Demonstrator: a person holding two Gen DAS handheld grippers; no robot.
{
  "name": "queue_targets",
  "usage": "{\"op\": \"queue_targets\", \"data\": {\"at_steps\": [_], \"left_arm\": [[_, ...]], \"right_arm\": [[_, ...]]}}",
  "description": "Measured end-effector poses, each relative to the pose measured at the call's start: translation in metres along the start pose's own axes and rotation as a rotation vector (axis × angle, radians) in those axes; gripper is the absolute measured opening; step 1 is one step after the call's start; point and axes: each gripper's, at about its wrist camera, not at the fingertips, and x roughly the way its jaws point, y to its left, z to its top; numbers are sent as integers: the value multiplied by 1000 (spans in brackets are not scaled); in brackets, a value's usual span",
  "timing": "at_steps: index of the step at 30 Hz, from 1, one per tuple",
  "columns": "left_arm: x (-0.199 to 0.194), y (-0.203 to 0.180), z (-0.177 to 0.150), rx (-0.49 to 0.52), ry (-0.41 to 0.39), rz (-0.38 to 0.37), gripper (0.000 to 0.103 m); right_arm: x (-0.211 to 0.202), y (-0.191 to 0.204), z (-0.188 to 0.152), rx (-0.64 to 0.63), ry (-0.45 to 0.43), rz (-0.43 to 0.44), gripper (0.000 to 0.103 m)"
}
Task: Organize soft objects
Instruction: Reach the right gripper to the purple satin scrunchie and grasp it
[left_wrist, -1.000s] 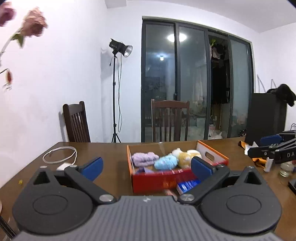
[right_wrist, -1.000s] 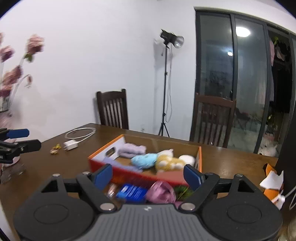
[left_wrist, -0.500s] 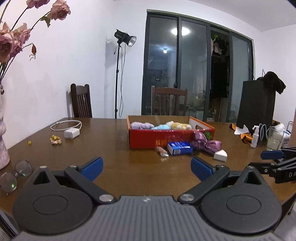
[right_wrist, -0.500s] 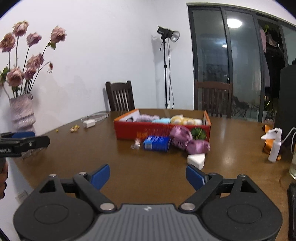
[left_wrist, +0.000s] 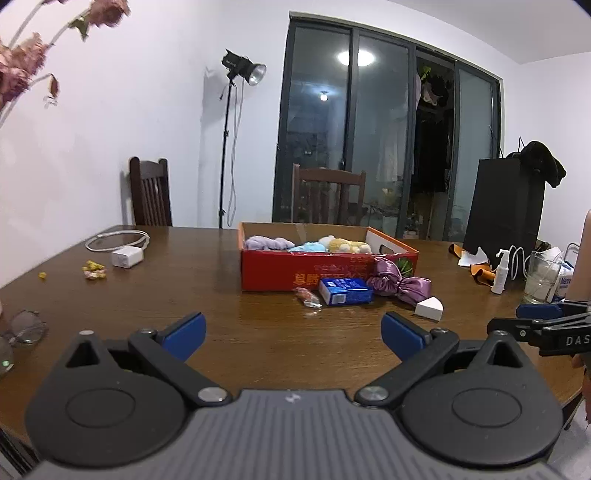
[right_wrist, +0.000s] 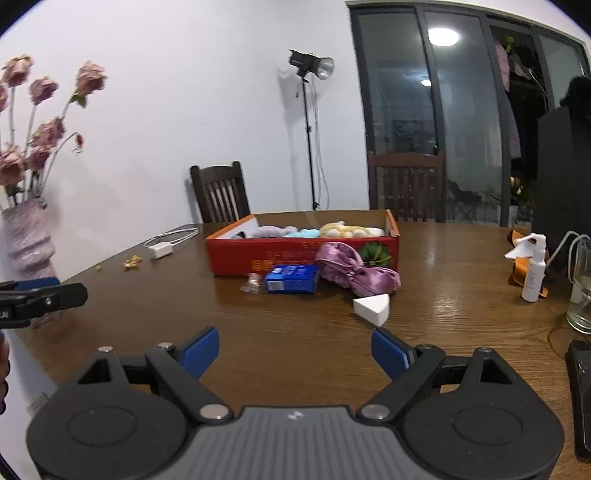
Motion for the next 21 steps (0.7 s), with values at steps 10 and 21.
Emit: {"op": "queue_targets", "data": {"at_steps": [10,21], "left_arm": [[106,-36,37,21,63,-142,100],[263,-73,73,40,226,-335,69]], "right_arm": [[62,-52,30,75,42,-24,82],[177,-106,58,218,146,-29,66]]}}
